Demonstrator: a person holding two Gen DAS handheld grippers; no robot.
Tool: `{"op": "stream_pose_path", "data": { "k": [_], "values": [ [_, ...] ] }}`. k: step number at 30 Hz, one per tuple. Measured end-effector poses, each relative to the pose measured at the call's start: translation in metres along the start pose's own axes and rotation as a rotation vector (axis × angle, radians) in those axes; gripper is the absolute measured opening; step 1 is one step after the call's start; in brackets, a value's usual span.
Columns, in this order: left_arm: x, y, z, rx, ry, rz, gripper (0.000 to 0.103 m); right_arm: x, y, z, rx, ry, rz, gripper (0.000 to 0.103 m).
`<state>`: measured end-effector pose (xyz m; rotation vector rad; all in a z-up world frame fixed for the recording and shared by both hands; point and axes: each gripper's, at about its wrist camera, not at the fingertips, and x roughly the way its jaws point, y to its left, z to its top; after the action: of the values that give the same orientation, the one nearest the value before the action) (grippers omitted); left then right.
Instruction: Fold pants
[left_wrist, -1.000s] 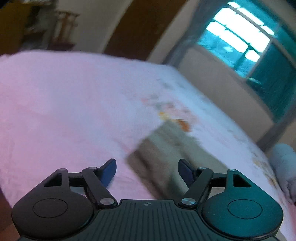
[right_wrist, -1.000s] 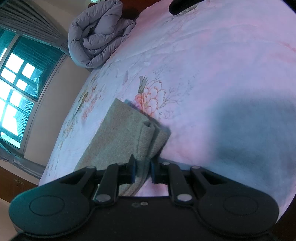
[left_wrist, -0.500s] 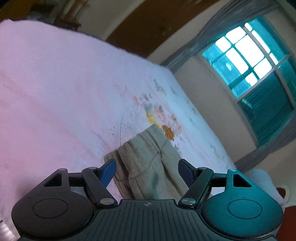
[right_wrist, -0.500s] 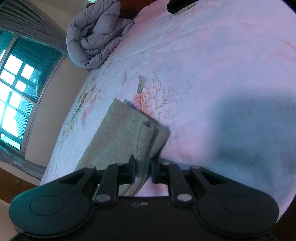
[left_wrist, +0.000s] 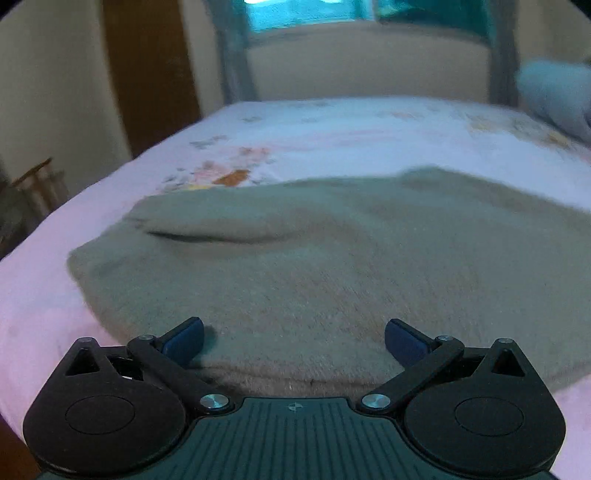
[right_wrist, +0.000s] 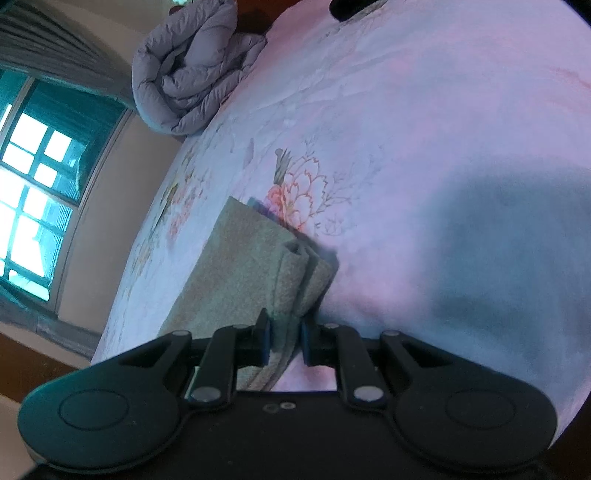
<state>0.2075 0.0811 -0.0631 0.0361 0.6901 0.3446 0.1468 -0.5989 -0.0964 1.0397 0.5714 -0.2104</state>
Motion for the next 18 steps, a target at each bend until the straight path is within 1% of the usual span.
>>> {"op": "stream_pose_path", "data": {
  "k": [1,2,3,4,6,7,9,10,11,12,13,14,15,16,18],
  "values": [
    [-0.012,-0.002,0.003,-0.038,-0.028,0.05,0.103,0.0,-0.001,0.002,0.001,0.011,0.009,0.005],
    [-0.023,-0.008,0.006,-0.055,-0.075,0.057,0.103,0.0,-0.002,0.003,-0.002,0.019,0.016,0.005],
    [-0.039,-0.02,0.008,-0.05,-0.127,0.004,0.103,0.0,-0.003,0.004,-0.005,0.026,0.024,0.005],
    [-0.048,-0.033,0.01,-0.035,-0.159,-0.056,0.103,0.0,-0.004,0.004,-0.004,0.028,0.031,0.005],
    [-0.076,-0.082,0.009,0.064,-0.236,-0.189,0.103,0.0,-0.006,0.003,0.009,0.023,0.044,0.006],
    [-0.084,-0.107,0.007,0.104,-0.248,-0.248,0.103,-0.001,-0.007,0.002,0.015,0.016,0.049,0.007],
    [-0.097,-0.151,0.003,0.14,-0.242,-0.336,0.103,-0.003,-0.007,0.0,0.029,0.003,0.058,0.008],
    [-0.101,-0.171,0.0,0.152,-0.242,-0.344,0.103,-0.004,-0.009,0.0,0.037,-0.001,0.063,0.008],
    [-0.1,-0.189,-0.003,0.154,-0.221,-0.359,0.103,-0.005,-0.01,-0.001,0.047,-0.004,0.069,0.008],
    [-0.099,-0.203,-0.006,0.152,-0.187,-0.379,0.103,-0.006,-0.012,-0.002,0.058,-0.007,0.076,0.008],
    [-0.097,-0.219,-0.013,0.156,-0.146,-0.374,0.103,-0.007,-0.013,-0.003,0.064,-0.009,0.082,0.008],
    [-0.092,-0.233,-0.021,0.176,-0.07,-0.367,0.103,-0.008,-0.014,-0.003,0.066,-0.009,0.088,0.008],
    [-0.084,-0.243,-0.028,0.198,-0.014,-0.358,0.103,-0.008,-0.016,-0.003,0.066,-0.008,0.094,0.008],
    [-0.093,-0.248,-0.035,0.195,-0.049,-0.322,0.103,-0.008,-0.016,-0.003,0.067,-0.005,0.098,0.008],
    [-0.108,-0.247,-0.041,0.146,-0.077,-0.327,0.103,-0.01,-0.017,-0.002,0.066,-0.001,0.101,0.008]
  ]
}}
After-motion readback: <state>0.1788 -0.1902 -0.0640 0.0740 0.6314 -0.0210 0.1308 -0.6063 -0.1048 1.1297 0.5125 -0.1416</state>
